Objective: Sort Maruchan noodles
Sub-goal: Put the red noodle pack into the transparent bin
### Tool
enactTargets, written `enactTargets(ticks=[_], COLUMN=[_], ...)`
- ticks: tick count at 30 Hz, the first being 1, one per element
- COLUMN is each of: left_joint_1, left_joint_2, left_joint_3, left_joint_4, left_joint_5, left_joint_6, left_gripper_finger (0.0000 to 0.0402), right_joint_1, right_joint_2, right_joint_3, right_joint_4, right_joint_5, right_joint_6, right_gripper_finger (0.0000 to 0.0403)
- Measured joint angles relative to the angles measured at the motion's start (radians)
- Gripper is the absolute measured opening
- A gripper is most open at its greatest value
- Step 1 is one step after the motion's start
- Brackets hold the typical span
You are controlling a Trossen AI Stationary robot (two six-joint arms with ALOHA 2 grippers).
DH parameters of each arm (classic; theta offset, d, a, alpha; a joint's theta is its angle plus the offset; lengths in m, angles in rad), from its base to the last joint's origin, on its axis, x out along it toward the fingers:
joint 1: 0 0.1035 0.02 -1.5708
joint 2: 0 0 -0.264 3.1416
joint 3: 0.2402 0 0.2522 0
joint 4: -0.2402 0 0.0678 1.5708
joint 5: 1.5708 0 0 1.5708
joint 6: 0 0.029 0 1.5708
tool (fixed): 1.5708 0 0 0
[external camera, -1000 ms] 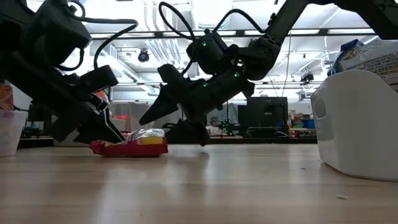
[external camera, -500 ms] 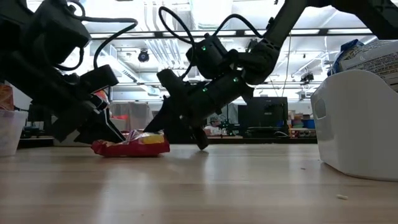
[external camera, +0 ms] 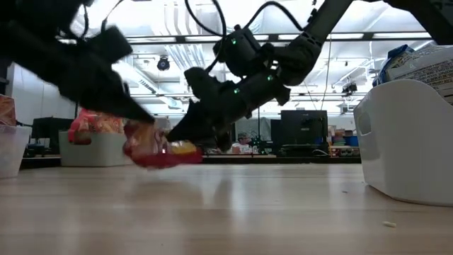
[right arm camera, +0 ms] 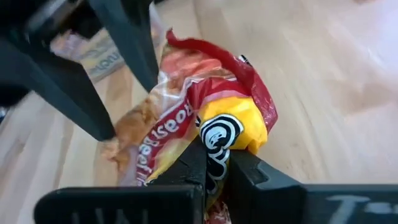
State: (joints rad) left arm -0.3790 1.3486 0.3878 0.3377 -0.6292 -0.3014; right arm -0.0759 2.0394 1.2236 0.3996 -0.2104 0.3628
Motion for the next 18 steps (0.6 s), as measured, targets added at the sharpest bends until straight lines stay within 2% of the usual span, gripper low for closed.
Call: enactTargets(ticks=[6,13,18], left_joint_1=[0.001,0.005,0.008], left_joint_2=[-0.134,-0.274,-0.295], left_joint_3=[0.002,0.002,0.002], left_joint_4=[0.001,-0.086,-0.12], left_joint_5=[-0.037,-0.07,-0.069], left_joint_6=[0.078,0.077,0.034], left_gripper_finger=[0.0163,0.0194,0.0215], right_joint_1=[0.032,0.074,0.117], right_joint_2=[-0.025,-0.043,-0.057], right_joint_3=[0.0,0.0,0.0], right_joint_4=[-0.004,-0.011,-0.008], right_joint_5=[0.007,0.127,0.244], right_joint_6=[-0.108,-0.236,-0.365], right_gripper_finger=[0.0021,0.0021,0.0021])
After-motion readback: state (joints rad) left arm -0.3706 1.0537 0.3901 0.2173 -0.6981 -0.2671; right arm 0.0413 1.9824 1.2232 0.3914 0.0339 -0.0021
